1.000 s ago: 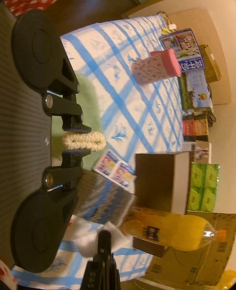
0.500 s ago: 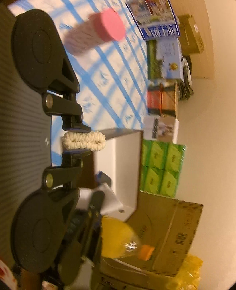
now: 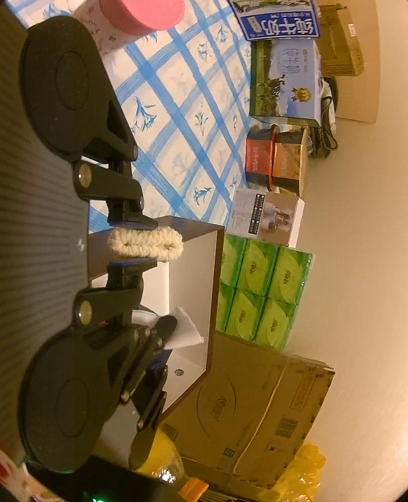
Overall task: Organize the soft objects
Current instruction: 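Carry the hair tie and tissue to the brown box with both tools, then open the left tool to drop the hair tie into the box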
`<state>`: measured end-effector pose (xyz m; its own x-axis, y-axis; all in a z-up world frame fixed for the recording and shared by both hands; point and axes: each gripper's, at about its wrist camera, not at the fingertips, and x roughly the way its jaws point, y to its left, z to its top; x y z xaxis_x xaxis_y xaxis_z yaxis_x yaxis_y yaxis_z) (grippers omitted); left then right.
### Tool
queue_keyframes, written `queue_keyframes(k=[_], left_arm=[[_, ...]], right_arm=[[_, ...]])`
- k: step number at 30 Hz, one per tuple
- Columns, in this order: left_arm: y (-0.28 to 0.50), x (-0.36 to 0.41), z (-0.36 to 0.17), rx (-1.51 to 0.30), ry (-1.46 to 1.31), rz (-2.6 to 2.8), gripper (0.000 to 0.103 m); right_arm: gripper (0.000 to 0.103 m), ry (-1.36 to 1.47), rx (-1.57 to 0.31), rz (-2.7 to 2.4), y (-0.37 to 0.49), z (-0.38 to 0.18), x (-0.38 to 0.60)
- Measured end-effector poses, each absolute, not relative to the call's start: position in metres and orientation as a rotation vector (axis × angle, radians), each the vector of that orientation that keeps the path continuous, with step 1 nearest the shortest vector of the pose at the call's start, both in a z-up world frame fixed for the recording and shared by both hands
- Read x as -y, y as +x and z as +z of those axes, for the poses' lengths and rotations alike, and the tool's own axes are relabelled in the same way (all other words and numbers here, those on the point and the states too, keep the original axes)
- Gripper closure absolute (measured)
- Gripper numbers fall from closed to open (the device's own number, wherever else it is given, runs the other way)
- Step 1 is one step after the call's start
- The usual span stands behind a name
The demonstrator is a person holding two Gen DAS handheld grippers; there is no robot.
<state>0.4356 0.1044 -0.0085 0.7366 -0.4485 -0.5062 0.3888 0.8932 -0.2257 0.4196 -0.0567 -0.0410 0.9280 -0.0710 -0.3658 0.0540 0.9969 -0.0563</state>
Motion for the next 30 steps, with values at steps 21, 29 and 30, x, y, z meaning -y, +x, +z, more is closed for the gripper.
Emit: queue_keyframes(k=[21,29,30], left_arm=[[0.397,-0.103,-0.007,-0.607,-0.091,-0.483,0.086],[0.374,-0.086,0.004,-0.609,-0.073,-0.504,0.086],[0.374,-0.083,0.005,-0.607,-0.066,-0.505,0.086]], right_arm=[[0.042,-0.034,-0.407,0.188,0.331,-0.03,0.065],[0.05,0.045,-0.464,0.274,0.272,-0.012,0.127],[0.051,0.049,-0.474,0.269,0.266,-0.011,0.137]])
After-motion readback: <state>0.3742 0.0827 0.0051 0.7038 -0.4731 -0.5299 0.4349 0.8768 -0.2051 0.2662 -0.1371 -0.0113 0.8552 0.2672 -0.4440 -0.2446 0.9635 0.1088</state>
